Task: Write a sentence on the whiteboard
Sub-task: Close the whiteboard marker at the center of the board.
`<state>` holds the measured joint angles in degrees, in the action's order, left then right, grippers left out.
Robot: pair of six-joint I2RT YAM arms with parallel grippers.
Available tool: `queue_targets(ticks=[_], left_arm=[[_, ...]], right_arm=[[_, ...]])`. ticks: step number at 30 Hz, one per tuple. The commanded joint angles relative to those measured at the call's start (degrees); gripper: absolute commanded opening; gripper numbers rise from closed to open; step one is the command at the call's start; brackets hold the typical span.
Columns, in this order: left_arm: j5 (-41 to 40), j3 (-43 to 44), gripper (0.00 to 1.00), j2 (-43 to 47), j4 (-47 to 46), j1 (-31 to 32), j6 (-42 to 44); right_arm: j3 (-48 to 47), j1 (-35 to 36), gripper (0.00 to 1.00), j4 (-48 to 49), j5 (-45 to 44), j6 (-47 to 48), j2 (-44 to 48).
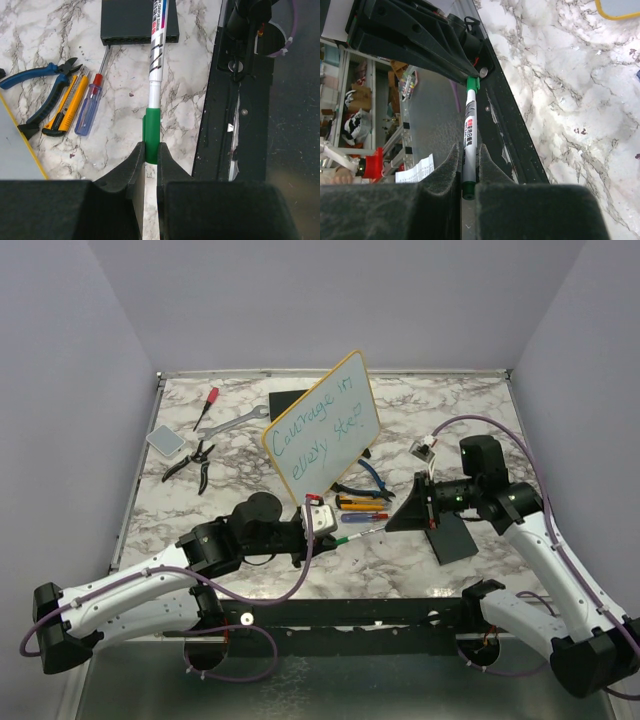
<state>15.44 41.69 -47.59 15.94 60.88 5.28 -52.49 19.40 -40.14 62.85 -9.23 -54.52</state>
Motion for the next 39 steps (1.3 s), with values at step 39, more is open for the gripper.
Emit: queue_targets(ticks=[39], left_arm=[[0.39, 1.61, 0.00, -4.32, -14.06, 0.29, -4.48]], right_arm=[[5.30, 3.54, 0.01, 8.11, 6.76, -3.16, -5.72]])
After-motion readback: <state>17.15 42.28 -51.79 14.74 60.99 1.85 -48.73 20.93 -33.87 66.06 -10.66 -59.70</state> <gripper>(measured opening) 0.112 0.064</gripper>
